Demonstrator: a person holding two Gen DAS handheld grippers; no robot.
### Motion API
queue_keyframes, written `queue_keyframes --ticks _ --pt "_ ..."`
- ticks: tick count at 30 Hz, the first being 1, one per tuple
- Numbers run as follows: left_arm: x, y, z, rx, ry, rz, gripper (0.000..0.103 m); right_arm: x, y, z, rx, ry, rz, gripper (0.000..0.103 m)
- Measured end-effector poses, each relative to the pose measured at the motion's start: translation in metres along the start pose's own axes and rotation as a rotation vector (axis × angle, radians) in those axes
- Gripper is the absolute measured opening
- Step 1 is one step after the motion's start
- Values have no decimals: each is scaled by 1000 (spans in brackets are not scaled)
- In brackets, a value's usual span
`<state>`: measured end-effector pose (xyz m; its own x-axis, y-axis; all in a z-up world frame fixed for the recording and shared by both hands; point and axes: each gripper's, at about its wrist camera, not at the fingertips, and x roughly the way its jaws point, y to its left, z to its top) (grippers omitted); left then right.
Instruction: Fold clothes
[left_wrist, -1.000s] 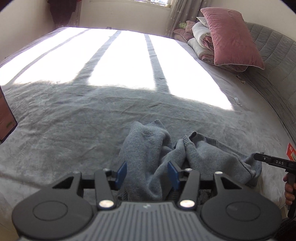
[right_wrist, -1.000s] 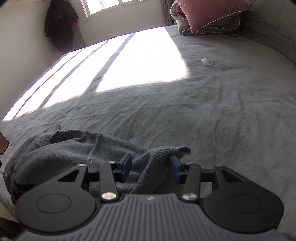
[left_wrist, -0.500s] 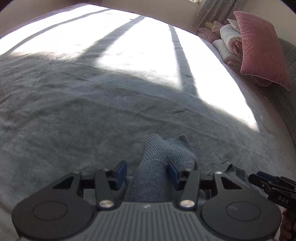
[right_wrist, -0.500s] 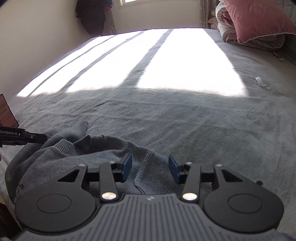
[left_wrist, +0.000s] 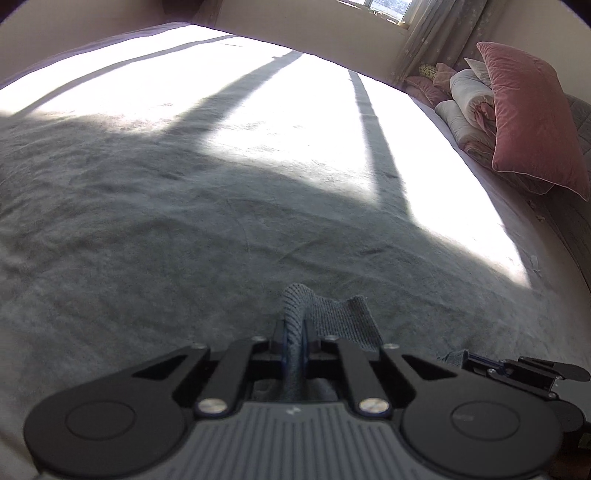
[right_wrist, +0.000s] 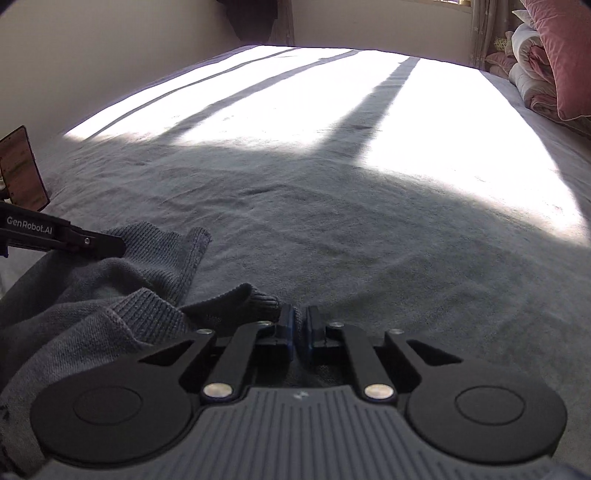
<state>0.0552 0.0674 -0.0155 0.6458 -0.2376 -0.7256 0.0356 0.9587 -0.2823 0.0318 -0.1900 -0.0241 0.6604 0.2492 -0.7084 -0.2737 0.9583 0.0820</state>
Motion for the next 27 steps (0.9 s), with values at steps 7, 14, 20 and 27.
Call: queue_keyframes --ticks 7,14,20,27 --pt "-49 29 12 -37 -130 92 7 -30 -19 5 77 -97 -100 5" --pt "-74 61 5 -8 -151 188 7 -56 -49 -5 160 -139 -191 5" --pt "-75 84 -14 49 -61 203 7 -69 -67 -18 202 -128 -250 5" --pt "-57 99 -35 100 78 195 7 -56 -80 -36 237 -14 -283 4"
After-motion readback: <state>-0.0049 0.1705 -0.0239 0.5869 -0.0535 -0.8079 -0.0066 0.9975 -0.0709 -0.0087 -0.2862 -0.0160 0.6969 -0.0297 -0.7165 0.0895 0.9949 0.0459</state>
